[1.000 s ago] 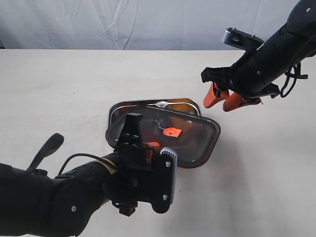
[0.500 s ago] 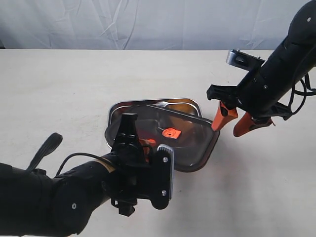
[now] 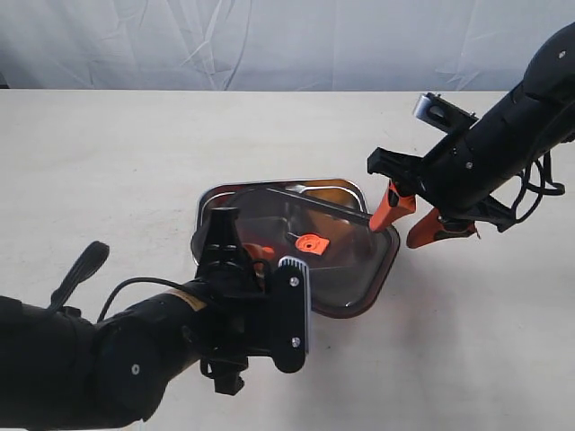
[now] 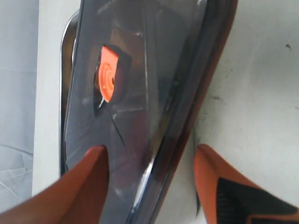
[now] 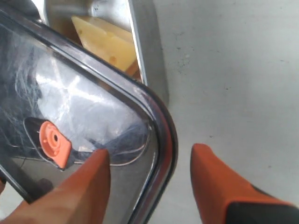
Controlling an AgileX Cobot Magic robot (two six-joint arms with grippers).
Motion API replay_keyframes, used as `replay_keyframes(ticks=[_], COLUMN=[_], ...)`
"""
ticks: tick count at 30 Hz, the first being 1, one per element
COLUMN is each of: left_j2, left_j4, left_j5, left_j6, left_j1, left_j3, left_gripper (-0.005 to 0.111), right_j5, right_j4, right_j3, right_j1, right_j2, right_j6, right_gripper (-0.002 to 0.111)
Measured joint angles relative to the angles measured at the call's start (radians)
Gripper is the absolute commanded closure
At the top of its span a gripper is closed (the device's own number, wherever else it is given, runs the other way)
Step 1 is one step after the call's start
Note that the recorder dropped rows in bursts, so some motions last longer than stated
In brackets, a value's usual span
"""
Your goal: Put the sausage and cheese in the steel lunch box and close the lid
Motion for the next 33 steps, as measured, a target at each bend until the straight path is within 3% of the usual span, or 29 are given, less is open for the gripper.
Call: replay_keyframes(ticks=[17, 29, 33], left_j2=[0.0, -0.034, -0.063], left_j4=[-0.089, -0.162, -0.195], left_j5=[-0.004, -0.006, -0.006], left_j6=[0.019, 0.04, 0.05], left_j1=[0.0, 0.0, 0.0], left_j3=[0.0, 0.0, 0.0], left_gripper=[0.053, 0.053, 0.053], right_j5=[-0.027, -0.16, -0.175], right_j4=[-0.045, 0.086, 0.102], right_j3=[0.057, 0.152, 0.177], right_j1=[0.0, 0.0, 0.0], right_j2=[-0.021, -0.087, -0.088], right_j6=[0.009, -0.02, -0.035], right_gripper=[0.057, 0.057, 0.068])
